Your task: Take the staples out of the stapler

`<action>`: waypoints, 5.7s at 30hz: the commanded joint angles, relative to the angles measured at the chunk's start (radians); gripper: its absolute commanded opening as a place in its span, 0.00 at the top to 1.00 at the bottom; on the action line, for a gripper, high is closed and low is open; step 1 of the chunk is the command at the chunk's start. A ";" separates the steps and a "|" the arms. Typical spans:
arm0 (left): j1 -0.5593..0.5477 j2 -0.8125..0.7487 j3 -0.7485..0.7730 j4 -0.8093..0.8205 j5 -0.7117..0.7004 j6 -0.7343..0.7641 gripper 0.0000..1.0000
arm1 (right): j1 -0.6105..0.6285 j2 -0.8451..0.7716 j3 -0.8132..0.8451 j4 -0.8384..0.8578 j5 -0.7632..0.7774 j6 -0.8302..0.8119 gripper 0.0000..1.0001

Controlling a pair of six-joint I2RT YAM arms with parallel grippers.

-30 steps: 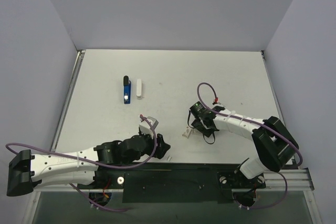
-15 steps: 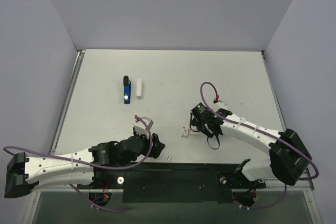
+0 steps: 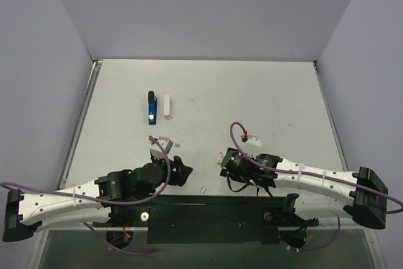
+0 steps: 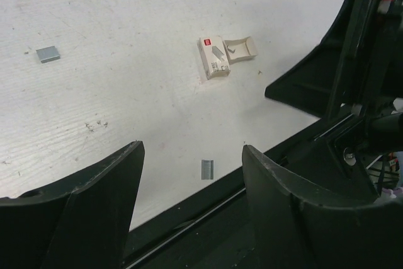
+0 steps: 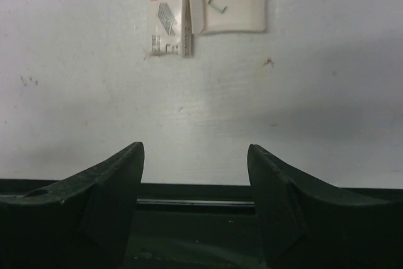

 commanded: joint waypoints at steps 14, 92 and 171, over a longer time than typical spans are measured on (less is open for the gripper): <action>-0.002 -0.108 0.093 -0.201 -0.083 -0.099 0.27 | 0.240 0.378 0.245 -0.043 0.020 0.251 0.38; -0.002 -0.280 0.072 -0.332 -0.154 -0.159 0.27 | 0.226 0.654 0.320 -0.077 -0.077 0.302 0.73; -0.001 -0.055 0.136 -0.134 -0.119 -0.045 0.27 | -0.277 0.426 0.154 0.170 -0.060 -0.390 0.98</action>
